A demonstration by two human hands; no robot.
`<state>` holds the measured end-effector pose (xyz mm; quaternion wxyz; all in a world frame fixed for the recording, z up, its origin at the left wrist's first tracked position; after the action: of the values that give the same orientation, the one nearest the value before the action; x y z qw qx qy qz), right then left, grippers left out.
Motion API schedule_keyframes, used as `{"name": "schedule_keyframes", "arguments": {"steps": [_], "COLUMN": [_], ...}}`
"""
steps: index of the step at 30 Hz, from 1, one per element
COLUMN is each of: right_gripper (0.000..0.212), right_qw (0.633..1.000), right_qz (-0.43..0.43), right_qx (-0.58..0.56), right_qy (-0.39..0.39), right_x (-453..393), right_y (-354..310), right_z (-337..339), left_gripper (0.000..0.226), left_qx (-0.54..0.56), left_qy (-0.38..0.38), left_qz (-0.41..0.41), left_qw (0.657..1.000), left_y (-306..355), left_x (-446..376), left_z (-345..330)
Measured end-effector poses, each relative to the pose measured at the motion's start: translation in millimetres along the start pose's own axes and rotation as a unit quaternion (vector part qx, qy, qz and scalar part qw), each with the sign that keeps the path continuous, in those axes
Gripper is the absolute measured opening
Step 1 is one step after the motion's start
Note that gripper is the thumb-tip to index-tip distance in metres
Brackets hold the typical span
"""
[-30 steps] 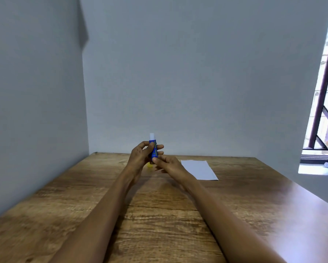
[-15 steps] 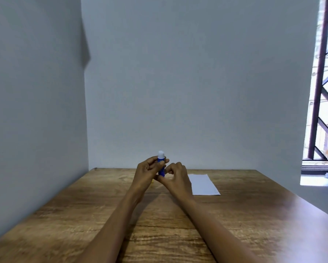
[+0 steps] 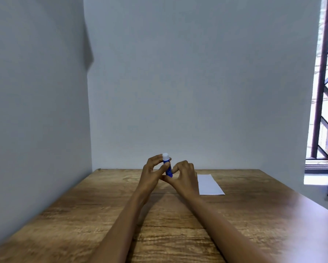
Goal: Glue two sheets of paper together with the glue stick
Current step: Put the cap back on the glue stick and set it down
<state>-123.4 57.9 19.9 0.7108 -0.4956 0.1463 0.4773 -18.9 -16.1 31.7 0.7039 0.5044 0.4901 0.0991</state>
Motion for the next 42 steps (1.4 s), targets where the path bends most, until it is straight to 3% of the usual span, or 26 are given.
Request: {"name": "schedule_keyframes", "arguments": {"steps": [6,13,21,24,27,33,39,42], "right_gripper": [0.025,0.029,0.025,0.024,0.027,0.019,0.034,0.037], "right_qw": [0.987,0.999,0.987,0.998,0.999,0.982,0.999,1.0], "right_qz": [0.051,0.02,0.05,0.044,0.03,0.055,0.018,0.013], "right_qx": [-0.106,-0.048,-0.108,-0.028,-0.022,-0.12,0.025,-0.003], "right_qy": [-0.112,-0.007,-0.107,-0.035,-0.001,-0.137,0.014,-0.015], "right_x": [5,-2,0,-3,-3,2,-3,-1], "right_y": [8,8,10,8,9,5,7,5], "right_z": [-6,-3,-6,-2,0,-6,-1,-6], "left_gripper": [0.018,0.017,0.018,0.019,0.018,0.018,0.019,0.019], "left_qx": [-0.01,-0.009,0.044,0.047,0.045,0.082,0.087,0.079], "left_qy": [-0.004,-0.009,-0.008,-0.011,-0.014,-0.016,-0.018,-0.008], "left_qz": [0.005,0.004,0.023,0.025,0.028,0.043,0.036,0.038], "left_qw": [1.0,1.0,0.999,0.999,0.998,0.996,0.995,0.996], "left_y": [3,1,5,3,3,2,2,2], "left_x": [0,0,0,1,1,0,2,3], "left_z": [1,-2,1,-1,-3,0,-7,-7]}}
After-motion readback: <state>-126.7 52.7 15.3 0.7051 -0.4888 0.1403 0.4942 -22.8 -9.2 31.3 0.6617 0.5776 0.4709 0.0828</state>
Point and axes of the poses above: each hand's wrist, its own x-axis away from the middle knuckle, its own z-axis out of the back of the hand, y = z × x, the point moved 2 cm from there along -x, towards the middle knuckle, and after that the axes turned 4 degrees about x, right-handed, at the moved point
